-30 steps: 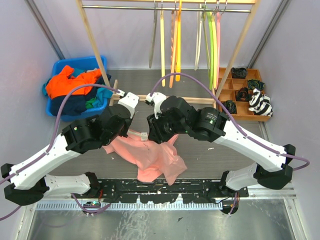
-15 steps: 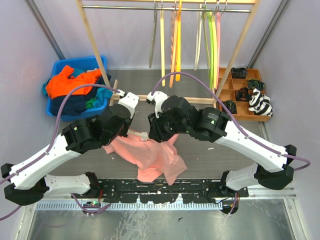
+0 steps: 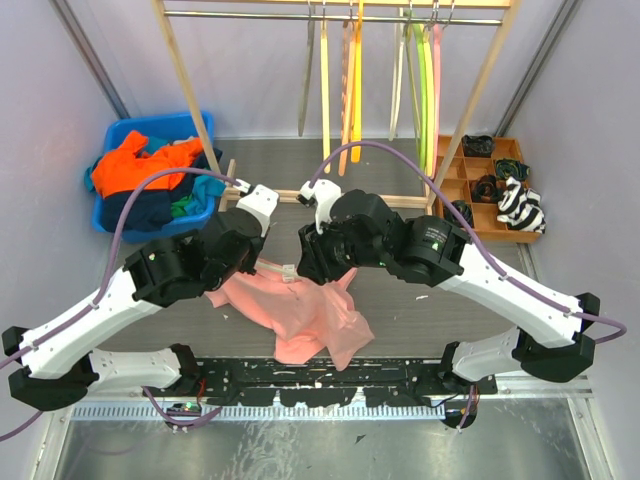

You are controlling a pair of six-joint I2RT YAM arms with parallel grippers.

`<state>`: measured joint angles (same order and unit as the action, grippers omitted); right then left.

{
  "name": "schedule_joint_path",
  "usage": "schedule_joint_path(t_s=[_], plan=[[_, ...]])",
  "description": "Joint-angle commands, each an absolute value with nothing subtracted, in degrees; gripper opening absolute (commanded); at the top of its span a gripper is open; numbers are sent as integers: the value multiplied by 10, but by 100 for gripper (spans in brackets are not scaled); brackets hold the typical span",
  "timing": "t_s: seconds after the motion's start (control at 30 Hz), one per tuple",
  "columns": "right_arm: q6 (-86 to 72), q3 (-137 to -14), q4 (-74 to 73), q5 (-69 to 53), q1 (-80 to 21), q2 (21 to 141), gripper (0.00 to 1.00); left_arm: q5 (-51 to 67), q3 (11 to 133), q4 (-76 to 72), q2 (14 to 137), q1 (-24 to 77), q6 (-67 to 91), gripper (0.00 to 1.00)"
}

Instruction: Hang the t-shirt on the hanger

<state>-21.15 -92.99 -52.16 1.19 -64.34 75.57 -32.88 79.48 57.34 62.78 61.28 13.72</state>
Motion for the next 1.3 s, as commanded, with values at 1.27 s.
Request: schedule_joint_path(t_s=[1.27], plan=[[-197, -997, -405, -7, -643, 759, 1, -337, 823, 572, 638, 613, 130, 0]])
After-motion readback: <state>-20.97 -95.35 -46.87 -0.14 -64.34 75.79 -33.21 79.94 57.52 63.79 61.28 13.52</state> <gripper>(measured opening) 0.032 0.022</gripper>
